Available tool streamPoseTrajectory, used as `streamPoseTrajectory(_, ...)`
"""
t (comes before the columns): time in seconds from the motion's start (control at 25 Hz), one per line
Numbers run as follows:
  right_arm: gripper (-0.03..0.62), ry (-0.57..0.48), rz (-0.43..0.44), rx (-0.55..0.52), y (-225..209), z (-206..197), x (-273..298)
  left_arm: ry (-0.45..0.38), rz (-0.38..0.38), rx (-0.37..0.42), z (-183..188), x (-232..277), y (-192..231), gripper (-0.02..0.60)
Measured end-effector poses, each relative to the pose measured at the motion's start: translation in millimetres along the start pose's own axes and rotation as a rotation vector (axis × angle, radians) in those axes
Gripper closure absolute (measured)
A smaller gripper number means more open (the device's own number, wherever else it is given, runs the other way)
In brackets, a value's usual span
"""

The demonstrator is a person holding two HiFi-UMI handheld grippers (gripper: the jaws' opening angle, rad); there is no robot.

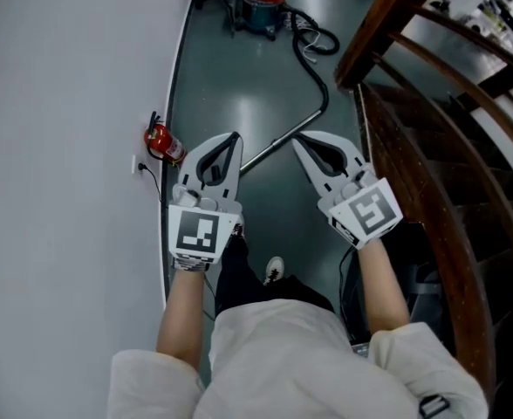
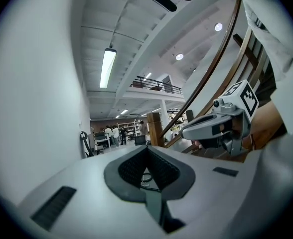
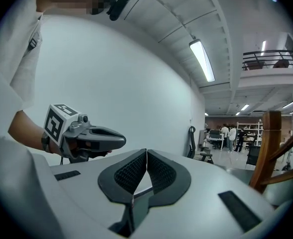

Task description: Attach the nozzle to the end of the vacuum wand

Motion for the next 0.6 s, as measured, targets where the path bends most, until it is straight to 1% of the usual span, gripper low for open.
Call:
streamPoseTrajectory(0.08,0.566,0.011,-0.003,0.007,4,16,-10,-0.011,0.006,0.002,12,-9,-7,0.581)
streamPoseTrajectory(0.28,0.566,0.021,0.001,-0.017,11,46,-31,-0.053,0.035,-0.027,39,-32,-23,0.581)
streamPoseTrajectory(0.4,0.566,0.024,0.024,-0.027,19,61,-41,-0.06,0.046,-0.023,52,-47,-29,0.581)
streamPoseTrajectory(0.48,0.566,0.024,0.037,-0.031,24,71,-48,-0.071,0.052,-0.009,62,-57,-34,0.581)
streamPoseTrajectory(0.6,0.566,0.003,0.026,-0.018,27,84,-60,-0.086,0.057,0.029,77,-68,-43,0.581)
Point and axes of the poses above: the fingertips, and each gripper's own axes: x forward along the fingers, y to its left, z out of its top, the point moved 6 cm from there along -x, backward along the fingers, and after that the axes turned 9 degrees about -x, right-handed, at the moved point
